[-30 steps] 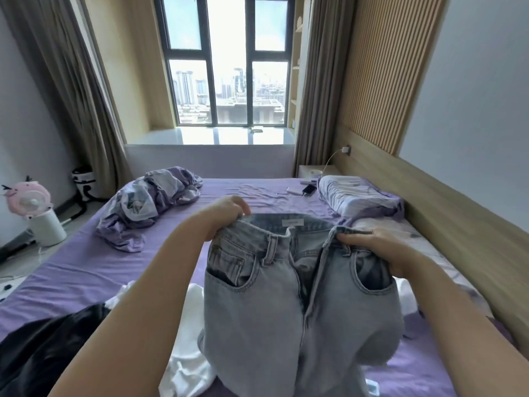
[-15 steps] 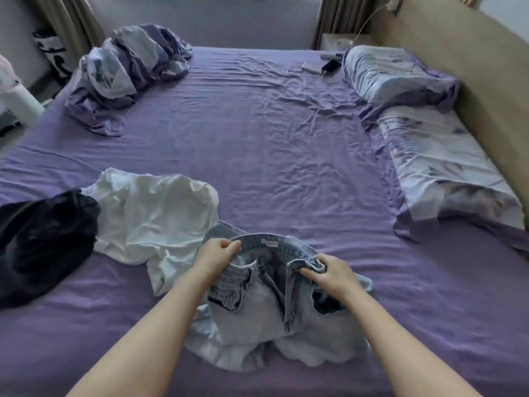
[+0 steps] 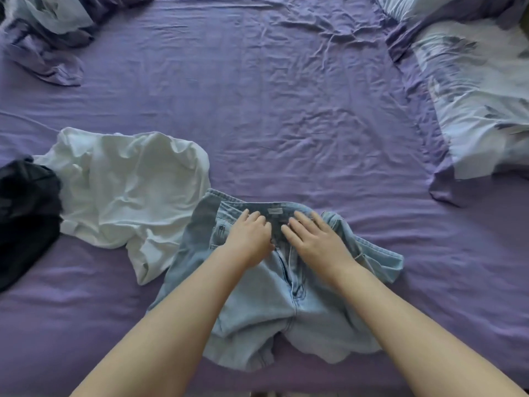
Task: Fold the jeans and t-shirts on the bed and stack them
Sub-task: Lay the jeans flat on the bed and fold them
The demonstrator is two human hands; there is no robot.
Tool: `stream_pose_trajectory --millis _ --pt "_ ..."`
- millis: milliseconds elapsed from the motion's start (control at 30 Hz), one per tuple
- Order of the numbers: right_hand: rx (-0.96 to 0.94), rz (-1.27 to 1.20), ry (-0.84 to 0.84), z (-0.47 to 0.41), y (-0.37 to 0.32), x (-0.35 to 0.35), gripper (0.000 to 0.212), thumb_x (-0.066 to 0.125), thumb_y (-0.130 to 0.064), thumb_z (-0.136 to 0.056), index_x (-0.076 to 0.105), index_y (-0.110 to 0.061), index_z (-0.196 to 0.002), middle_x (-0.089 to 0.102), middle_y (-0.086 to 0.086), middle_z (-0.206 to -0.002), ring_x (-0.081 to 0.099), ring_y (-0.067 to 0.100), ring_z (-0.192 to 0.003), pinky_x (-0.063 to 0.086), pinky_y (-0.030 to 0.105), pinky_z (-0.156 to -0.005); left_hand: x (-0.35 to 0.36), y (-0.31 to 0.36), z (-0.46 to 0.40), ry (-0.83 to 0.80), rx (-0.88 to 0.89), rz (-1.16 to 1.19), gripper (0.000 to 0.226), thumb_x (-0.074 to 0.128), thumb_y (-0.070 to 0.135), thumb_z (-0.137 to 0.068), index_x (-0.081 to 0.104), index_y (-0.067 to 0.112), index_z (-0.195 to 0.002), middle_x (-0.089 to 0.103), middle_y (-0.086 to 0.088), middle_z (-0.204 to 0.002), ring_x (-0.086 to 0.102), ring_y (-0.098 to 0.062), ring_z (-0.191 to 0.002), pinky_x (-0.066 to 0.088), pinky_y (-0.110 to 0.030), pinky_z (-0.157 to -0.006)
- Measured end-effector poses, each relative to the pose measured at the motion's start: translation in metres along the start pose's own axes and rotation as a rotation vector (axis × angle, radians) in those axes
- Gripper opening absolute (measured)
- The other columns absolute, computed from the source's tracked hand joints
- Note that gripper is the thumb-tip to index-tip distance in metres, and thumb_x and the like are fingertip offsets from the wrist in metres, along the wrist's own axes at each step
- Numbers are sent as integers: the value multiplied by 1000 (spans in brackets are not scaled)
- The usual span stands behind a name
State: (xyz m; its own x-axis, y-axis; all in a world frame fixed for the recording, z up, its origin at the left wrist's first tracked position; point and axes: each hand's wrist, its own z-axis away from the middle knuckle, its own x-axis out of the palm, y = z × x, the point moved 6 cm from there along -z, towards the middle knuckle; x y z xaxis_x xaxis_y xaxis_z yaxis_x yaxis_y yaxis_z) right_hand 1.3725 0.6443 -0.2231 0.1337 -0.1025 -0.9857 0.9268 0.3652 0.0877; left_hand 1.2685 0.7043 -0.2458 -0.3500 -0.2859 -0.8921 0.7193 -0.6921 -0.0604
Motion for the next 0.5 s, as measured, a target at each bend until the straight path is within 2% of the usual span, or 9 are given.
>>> stream_pose_trajectory --millis 67,100,133,200,300,333,400,433,500 --pt "2 -33 -166 -10 -4 22 57 45 -11 -92 25 -7 -145 34 13 -147 24 27 -140 10 45 -116 11 1 -7 -47 21 25 52 37 42 -99 37 6 -136 39 -12 -143 23 -28 -140 13 -42 -116" --pt "63 -37 -218 -14 -1 30 56 40 -11 -94 18 -6 -145 27 14 -150 19 28 -141 7 45 -116 15 0 -11 -65 25 54 52 34 42 -99 35 7 -138 36 -12 -145 22 -28 -141 14 -42 -116" --pt "123 -30 -234 -17 2 34 56 41 -12 -94 18 -6 -145 26 15 -150 19 30 -140 11 45 -114 18 -1 -15 -76 20 87 53 32 43 -100 34 8 -139 35 -12 -146 25 -27 -140 17 -41 -115" --pt "213 -42 -231 -20 7 38 56 46 -9 -89 25 -7 -140 35 15 -143 31 32 -131 24 42 -107 22 -4 -24 -82 -33 127 52 30 46 -99 41 9 -134 44 -12 -139 37 -29 -130 27 -40 -106" --pt "282 -111 -214 -22 15 42 49 52 -5 -81 40 -12 -128 49 9 -125 43 29 -116 31 38 -95 23 -13 -33 -93 -156 84 48 37 56 -94 59 16 -107 63 -7 -116 51 -28 -114 31 -38 -94" --pt "302 -142 -199 -20 18 42 43 53 -7 -81 44 -15 -122 51 5 -121 44 27 -114 31 37 -93 26 -16 -34 -123 -173 87 42 42 57 -91 61 19 -92 66 -4 -108 53 -27 -109 30 -38 -93" --pt "340 -226 -160 -17 24 43 30 53 -14 -85 50 -22 -114 54 -2 -115 45 24 -111 29 35 -92 32 -22 -34 -182 -179 163 36 52 50 -88 50 20 -68 65 -1 -90 57 -26 -100 29 -38 -92" --pt "343 -270 -134 -16 27 43 27 54 -17 -86 52 -24 -112 56 -4 -112 45 23 -109 28 35 -93 34 -23 -33 -195 -166 223 32 55 45 -86 48 20 -67 64 0 -86 58 -26 -98 29 -39 -91" --pt "331 -366 -88 -16 32 40 25 58 -18 -86 58 -23 -110 61 -3 -107 47 24 -107 26 36 -99 32 -26 -33 -153 -128 343 18 56 41 -86 51 25 -79 64 1 -92 53 -25 -100 29 -39 -89"
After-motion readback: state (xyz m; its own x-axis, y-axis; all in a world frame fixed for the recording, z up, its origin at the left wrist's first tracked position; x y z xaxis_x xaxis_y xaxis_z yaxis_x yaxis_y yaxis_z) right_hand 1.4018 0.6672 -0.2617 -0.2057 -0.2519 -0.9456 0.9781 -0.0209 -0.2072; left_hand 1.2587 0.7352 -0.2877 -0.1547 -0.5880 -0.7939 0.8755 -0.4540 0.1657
